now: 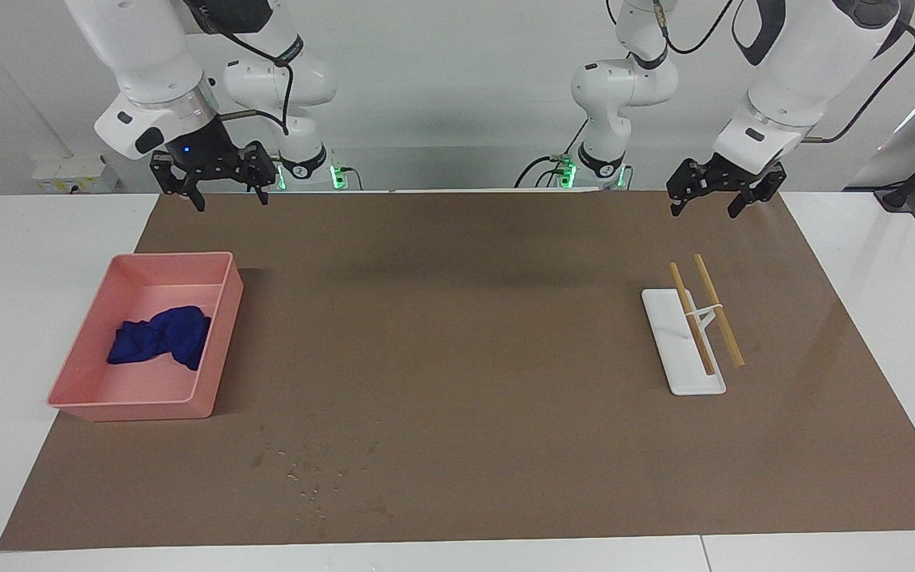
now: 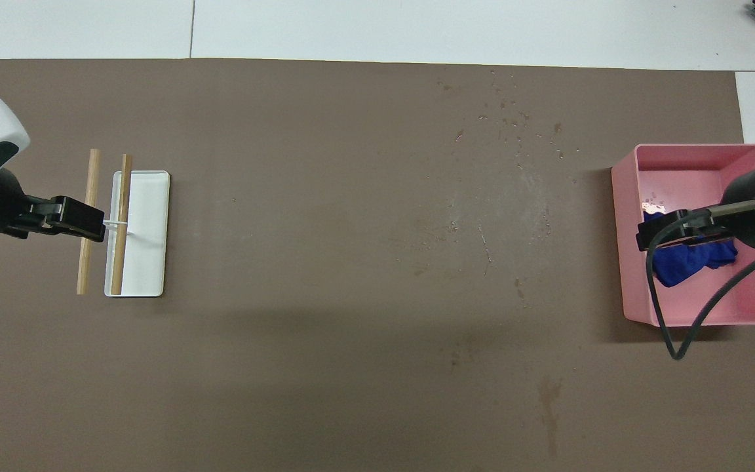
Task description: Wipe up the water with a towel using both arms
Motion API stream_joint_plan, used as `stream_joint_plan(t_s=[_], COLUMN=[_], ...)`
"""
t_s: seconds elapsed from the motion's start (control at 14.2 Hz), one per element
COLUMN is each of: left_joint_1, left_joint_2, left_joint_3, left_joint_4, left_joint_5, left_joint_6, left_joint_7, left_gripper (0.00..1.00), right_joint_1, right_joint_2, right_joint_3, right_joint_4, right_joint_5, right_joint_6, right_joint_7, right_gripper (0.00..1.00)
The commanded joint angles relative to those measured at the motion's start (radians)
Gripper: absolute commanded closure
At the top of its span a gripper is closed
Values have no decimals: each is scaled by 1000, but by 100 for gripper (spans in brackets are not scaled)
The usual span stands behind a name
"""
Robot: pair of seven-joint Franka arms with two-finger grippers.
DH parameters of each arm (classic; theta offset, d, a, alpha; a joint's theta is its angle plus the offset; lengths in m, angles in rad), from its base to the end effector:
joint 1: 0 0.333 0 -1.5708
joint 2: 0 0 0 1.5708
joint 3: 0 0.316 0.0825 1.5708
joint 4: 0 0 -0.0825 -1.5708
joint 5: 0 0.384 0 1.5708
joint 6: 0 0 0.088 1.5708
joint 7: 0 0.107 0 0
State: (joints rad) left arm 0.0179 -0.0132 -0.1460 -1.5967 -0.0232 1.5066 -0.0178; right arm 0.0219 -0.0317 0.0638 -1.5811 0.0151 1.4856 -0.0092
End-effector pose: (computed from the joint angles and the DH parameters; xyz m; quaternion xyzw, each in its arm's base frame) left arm 0.5380 -0.0725 0.6142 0.9977 -0.0553 -0.0392 0.0078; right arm 0.5334 0.0481 0.6297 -0.9983 -0.0478 0.0322 0.0053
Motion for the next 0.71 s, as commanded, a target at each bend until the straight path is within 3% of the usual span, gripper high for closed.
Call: stream_joint_plan(t_s=[0.0, 0.64], left_joint_1=[8, 8], left_joint_2=[-11, -11], left_joint_3=[-1, -1], left_joint_4=[-17, -17], left_joint_5=[-11, -11], left_joint_6=[17, 17], left_joint_7=[9, 9], left_gripper=[0, 0], right_joint_1=[-6, -22], right_joint_2=[-20, -19], right_joint_3=[1, 1], right_joint_4=[-17, -17], right_joint_5=[17, 16], right_joint_6=[-5, 1], right_joint_7=[17, 17], right_gripper=[0, 0])
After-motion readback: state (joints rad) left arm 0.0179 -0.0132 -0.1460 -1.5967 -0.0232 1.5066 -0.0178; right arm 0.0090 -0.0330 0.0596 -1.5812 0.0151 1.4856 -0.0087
